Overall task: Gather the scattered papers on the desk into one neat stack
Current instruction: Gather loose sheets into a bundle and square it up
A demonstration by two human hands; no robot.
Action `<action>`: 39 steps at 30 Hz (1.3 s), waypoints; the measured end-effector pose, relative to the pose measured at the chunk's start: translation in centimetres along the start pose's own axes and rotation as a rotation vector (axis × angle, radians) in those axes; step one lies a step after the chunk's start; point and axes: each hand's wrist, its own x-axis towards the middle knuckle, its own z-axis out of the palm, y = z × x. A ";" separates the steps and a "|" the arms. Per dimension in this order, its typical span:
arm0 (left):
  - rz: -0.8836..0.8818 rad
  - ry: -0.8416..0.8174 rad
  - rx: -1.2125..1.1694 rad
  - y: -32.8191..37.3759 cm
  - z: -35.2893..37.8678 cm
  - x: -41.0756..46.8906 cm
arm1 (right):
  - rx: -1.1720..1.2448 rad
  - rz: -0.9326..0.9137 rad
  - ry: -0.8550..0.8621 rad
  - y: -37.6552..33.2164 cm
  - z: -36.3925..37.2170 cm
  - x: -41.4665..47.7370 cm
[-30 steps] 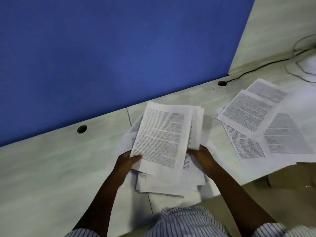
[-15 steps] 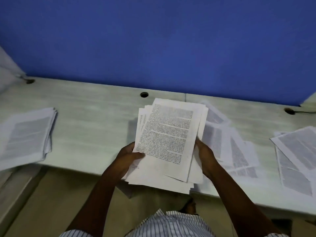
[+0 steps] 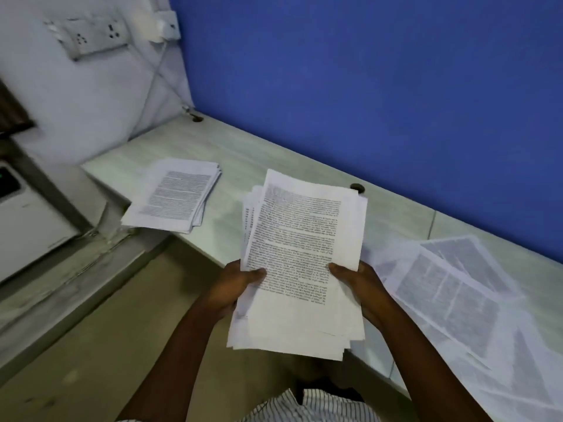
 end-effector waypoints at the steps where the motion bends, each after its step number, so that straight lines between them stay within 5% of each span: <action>1: 0.031 0.051 -0.035 0.2 -0.6 0.1 | -0.010 -0.001 -0.009 -0.3 0.5 0.4; 6: 0.185 0.203 -0.201 2.5 -1.6 0.4 | -0.033 0.004 -0.075 -1.5 2.4 2.8; 13: 0.435 0.381 -0.380 8.9 -2.7 3.1 | 0.715 0.175 -0.065 -3.0 7.6 9.1; 20: 0.523 0.439 -0.210 13.7 -4.3 6.5 | 0.897 0.063 -0.140 -8.2 11.9 15.6; 26: 0.446 0.511 -0.208 14.4 -6.5 9.8 | 0.664 0.104 0.004 -9.1 12.5 20.0; 29: 0.446 0.454 -0.228 14.4 -7.9 10.0 | 0.278 -0.015 0.067 -9.3 11.1 21.7; 35: 0.321 0.277 -0.326 13.3 -10.3 10.2 | -0.326 0.014 -0.326 -9.5 10.4 23.3; 39: 0.140 0.103 -0.436 12.6 -12.5 11.7 | -0.305 0.133 -0.403 -6.1 11.8 24.5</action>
